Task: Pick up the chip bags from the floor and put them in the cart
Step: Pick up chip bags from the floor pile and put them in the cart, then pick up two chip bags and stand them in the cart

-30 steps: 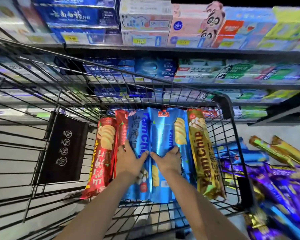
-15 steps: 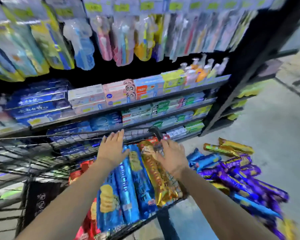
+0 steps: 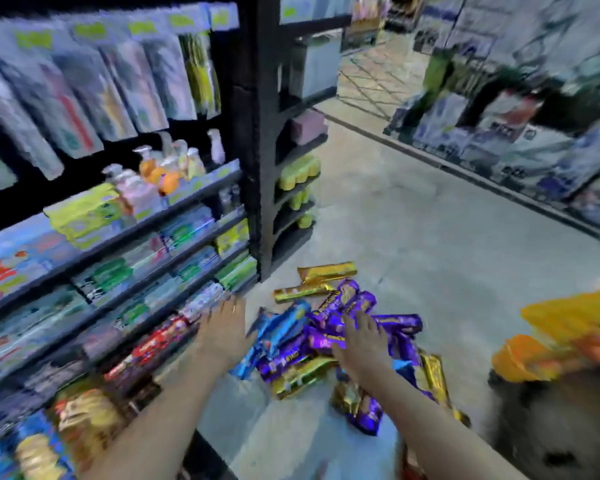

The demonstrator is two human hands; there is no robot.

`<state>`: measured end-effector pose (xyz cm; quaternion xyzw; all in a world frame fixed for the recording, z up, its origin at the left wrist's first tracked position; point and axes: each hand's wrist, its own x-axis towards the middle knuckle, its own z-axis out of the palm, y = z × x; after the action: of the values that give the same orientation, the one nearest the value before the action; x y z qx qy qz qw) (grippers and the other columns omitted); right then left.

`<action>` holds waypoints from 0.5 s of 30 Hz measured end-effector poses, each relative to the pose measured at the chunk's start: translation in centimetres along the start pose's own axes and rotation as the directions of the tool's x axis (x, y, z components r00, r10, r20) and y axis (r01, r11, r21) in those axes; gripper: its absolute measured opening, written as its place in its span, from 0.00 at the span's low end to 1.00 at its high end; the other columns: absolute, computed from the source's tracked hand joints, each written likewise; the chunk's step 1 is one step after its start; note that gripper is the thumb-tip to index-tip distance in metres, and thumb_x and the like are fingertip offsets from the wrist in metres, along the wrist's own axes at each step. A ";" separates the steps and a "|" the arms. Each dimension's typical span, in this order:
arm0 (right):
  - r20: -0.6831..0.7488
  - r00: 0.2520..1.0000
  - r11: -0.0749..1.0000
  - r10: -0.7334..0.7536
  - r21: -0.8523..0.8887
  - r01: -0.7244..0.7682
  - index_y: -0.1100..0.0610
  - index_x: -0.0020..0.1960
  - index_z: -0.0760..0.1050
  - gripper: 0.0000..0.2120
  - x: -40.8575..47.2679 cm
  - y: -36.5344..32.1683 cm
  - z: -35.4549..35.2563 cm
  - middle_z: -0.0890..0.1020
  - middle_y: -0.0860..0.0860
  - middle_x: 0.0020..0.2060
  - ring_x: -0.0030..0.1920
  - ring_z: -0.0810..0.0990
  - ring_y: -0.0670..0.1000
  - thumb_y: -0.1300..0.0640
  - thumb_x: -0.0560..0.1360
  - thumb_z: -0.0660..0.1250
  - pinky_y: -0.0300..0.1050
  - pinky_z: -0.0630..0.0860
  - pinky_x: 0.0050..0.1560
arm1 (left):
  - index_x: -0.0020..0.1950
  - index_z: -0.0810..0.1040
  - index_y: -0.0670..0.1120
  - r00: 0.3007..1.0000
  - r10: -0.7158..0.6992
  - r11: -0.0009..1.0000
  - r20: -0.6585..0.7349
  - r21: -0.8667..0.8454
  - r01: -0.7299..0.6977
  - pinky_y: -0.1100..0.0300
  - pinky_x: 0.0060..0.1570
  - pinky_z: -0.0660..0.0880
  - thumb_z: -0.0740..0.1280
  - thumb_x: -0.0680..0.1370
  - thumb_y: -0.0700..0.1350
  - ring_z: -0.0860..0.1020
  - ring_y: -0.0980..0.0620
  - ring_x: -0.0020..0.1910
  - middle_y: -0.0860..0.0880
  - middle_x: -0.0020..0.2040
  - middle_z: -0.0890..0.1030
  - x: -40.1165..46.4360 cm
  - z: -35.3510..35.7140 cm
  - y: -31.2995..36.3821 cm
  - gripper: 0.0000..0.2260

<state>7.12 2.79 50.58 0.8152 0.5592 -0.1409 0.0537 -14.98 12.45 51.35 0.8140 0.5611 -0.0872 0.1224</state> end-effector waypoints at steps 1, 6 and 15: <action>0.042 0.998 0.999 0.051 0.012 -0.052 0.58 0.60 0.77 0.29 1.1 2.4 0.5 0.78 0.62 0.59 0.58 0.79 0.64 0.43 0.64 0.71 0.64 0.77 0.55 | 0.74 0.57 0.44 1.000 0.009 1.000 0.027 -0.007 -0.009 0.49 0.71 0.61 0.60 0.76 0.59 0.63 0.45 0.73 0.43 0.74 0.63 1.5 1.0 2.0 0.32; 0.176 0.954 0.954 0.243 0.135 -0.268 0.60 0.73 0.62 0.38 5.0 12.7 4.6 0.66 0.62 0.71 0.72 0.65 0.61 0.36 0.71 0.52 0.57 0.62 0.70 | 0.74 0.56 0.45 0.977 0.048 0.999 0.207 -0.023 -0.044 0.47 0.70 0.62 0.61 0.75 0.59 0.62 0.45 0.73 0.44 0.73 0.63 8.0 7.2 10.4 0.34; 0.505 0.678 0.542 0.534 0.411 -0.733 0.61 0.74 0.57 0.34 11.6 22.0 18.5 0.67 0.60 0.70 0.70 0.66 0.60 0.42 0.76 0.61 0.54 0.65 0.68 | 0.76 0.52 0.44 0.905 0.181 0.975 0.386 0.052 -0.217 0.46 0.72 0.59 0.60 0.76 0.57 0.59 0.43 0.74 0.44 0.75 0.60 20.0 20.0 18.1 0.33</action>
<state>28.21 0.52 28.00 0.9023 0.1314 -0.4059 -0.0619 8.99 18.20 28.54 0.8397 0.4360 -0.2558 0.1984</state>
